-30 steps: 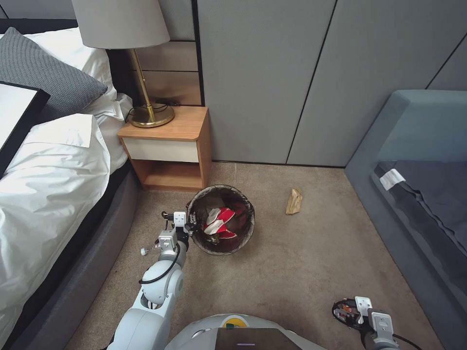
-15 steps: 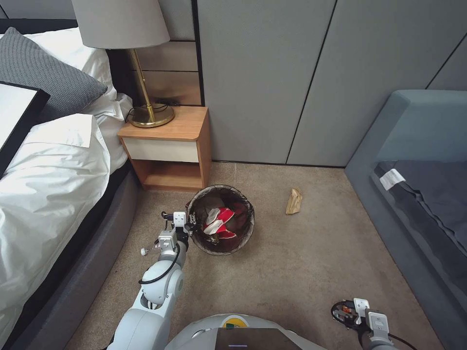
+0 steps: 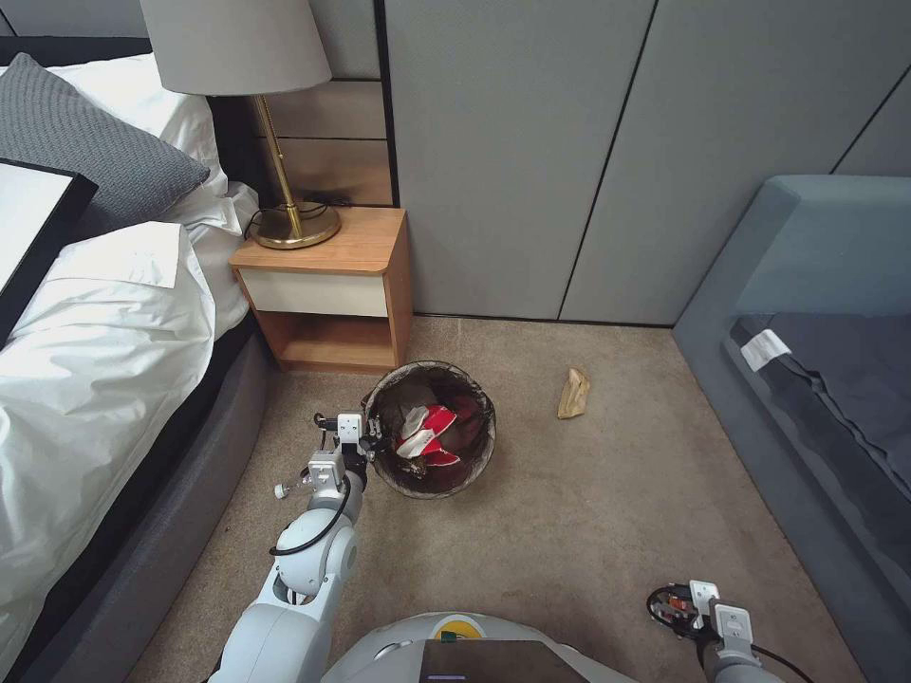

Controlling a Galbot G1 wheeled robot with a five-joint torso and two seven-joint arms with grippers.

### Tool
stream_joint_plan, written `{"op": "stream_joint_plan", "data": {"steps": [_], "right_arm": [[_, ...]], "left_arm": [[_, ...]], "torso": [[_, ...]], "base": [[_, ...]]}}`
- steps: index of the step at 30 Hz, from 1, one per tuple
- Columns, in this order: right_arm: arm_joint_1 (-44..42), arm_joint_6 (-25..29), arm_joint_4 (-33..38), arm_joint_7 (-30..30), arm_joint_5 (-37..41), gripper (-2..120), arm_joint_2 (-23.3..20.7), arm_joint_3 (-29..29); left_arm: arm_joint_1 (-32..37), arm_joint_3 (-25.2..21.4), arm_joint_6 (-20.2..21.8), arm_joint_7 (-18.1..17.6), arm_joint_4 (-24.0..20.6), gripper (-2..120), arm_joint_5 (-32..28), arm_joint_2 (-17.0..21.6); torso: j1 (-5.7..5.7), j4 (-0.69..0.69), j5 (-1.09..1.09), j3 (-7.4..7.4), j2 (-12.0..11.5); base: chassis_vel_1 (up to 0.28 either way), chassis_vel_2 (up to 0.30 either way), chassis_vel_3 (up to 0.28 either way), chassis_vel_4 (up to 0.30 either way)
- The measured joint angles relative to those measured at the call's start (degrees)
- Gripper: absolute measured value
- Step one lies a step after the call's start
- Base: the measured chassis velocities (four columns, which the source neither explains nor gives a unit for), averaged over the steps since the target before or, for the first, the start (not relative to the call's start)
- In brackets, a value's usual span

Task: Pick up the trash bin, then pick up the garbage from the floor and place it into the trash bin.

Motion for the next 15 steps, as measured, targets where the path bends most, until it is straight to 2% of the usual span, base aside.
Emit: {"op": "stream_joint_plan", "data": {"steps": [15], "right_arm": [[2.8,1.22,-3.46,-0.39,-0.66,100,0.36,-1.44]], "left_arm": [[0.26,0.03,0.03,-0.09,0.0,0,0.37,-0.16]], "torso": [[0.0,0.0,0.0,0.0,0.0]], "base": [[0.0,0.0,0.0,0.0]]}}
